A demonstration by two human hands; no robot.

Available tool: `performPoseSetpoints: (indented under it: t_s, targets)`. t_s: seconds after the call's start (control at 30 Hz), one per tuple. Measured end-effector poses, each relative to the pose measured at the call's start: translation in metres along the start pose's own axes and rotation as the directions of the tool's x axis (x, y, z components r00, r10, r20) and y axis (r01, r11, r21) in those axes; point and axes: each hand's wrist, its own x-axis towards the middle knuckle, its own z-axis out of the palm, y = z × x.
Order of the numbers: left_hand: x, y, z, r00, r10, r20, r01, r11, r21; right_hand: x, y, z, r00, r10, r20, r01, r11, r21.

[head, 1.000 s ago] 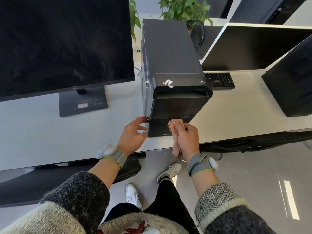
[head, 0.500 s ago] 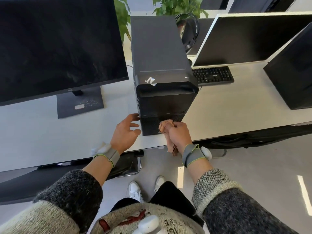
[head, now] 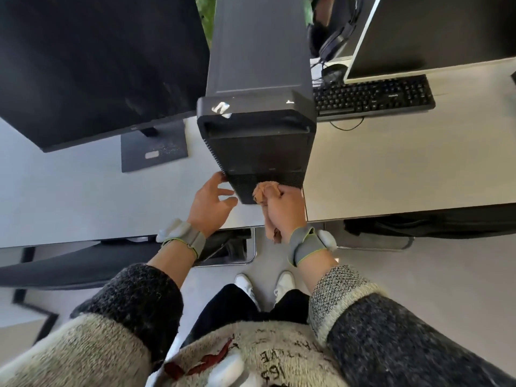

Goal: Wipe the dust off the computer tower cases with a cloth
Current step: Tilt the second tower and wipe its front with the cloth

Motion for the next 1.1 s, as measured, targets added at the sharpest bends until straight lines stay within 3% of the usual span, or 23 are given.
performPoseSetpoints:
  t_s: [0.1, 0.3, 0.57, 0.73, 0.8, 1.0, 1.1]
  targets:
    - [0.0, 0.001, -0.004, 1.0, -0.006, 0.01, 0.006, 1.0, 0.019, -0.004, 0.001, -0.01, 1.0, -0.017, 0.008, 0.016, 1.0, 0.024]
    - [-0.004, 0.0, -0.006, 1.0, -0.011, 0.022, 0.012, 1.0, -0.016, -0.012, -0.001, -0.045, 0.987, -0.018, -0.158, 0.042, 0.988, 0.15]
    - [-0.009, 0.002, -0.009, 0.998, -0.032, 0.055, 0.036, 0.997, -0.073, 0.0, 0.008, -0.046, 0.999, 0.051, -0.014, -0.051, 0.999, 0.005]
    - [-0.009, 0.0, -0.01, 0.998, -0.034, 0.057, 0.04, 0.994, -0.105, -0.008, 0.001, -0.052, 0.987, -0.065, -0.147, 0.075, 0.996, 0.058]
    - [-0.006, 0.0, -0.008, 0.998, -0.038, 0.051, 0.043, 0.993, -0.113, -0.006, 0.003, -0.05, 0.988, -0.05, -0.145, 0.06, 0.996, 0.068]
    - [-0.005, -0.003, -0.008, 0.998, -0.046, 0.035, 0.05, 0.991, -0.125, 0.005, 0.0, -0.04, 0.997, -0.021, 0.073, 0.024, 0.999, -0.03]
    - [-0.003, -0.003, -0.008, 0.998, -0.052, 0.027, 0.054, 0.993, -0.106, -0.002, 0.005, -0.046, 0.999, -0.045, -0.02, 0.046, 0.999, 0.023]
